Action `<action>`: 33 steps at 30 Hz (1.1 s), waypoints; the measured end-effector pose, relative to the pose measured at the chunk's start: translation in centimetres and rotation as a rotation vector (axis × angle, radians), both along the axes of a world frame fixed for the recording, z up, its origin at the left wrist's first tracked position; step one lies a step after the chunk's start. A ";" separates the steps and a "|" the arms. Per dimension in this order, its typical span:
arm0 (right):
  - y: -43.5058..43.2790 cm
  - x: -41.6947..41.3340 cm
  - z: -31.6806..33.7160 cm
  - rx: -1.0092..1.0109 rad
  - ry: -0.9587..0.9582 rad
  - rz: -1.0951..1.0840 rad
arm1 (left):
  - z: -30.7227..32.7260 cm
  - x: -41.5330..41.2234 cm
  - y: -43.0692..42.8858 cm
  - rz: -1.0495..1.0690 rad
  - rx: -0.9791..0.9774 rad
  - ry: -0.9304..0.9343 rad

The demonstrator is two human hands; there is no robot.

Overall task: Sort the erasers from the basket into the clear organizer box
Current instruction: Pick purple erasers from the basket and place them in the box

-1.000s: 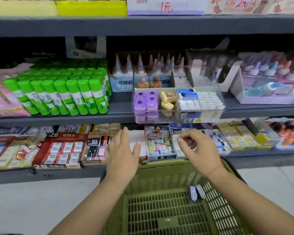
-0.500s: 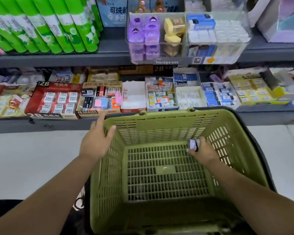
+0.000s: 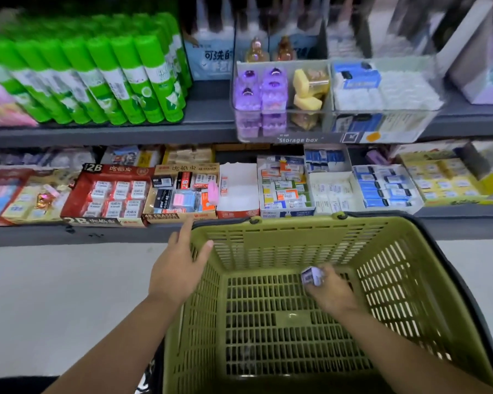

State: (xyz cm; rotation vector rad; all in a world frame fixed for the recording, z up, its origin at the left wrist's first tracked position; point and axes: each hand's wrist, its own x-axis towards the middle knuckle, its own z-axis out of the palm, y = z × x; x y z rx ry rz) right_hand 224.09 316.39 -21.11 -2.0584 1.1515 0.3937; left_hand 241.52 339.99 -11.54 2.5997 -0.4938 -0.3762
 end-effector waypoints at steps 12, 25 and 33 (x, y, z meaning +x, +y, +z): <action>3.5 6.6 24.3 -0.121 -0.744 0.250 | 17.1 -1.9 -8.1 -0.117 -0.731 0.860; -1.8 7.5 33.6 0.129 -0.938 0.432 | 23.6 -1.3 -11.3 -0.052 -1.169 1.084; -4.3 10.2 35.7 0.323 -0.926 0.501 | 24.6 1.0 -11.0 -0.092 -1.186 1.162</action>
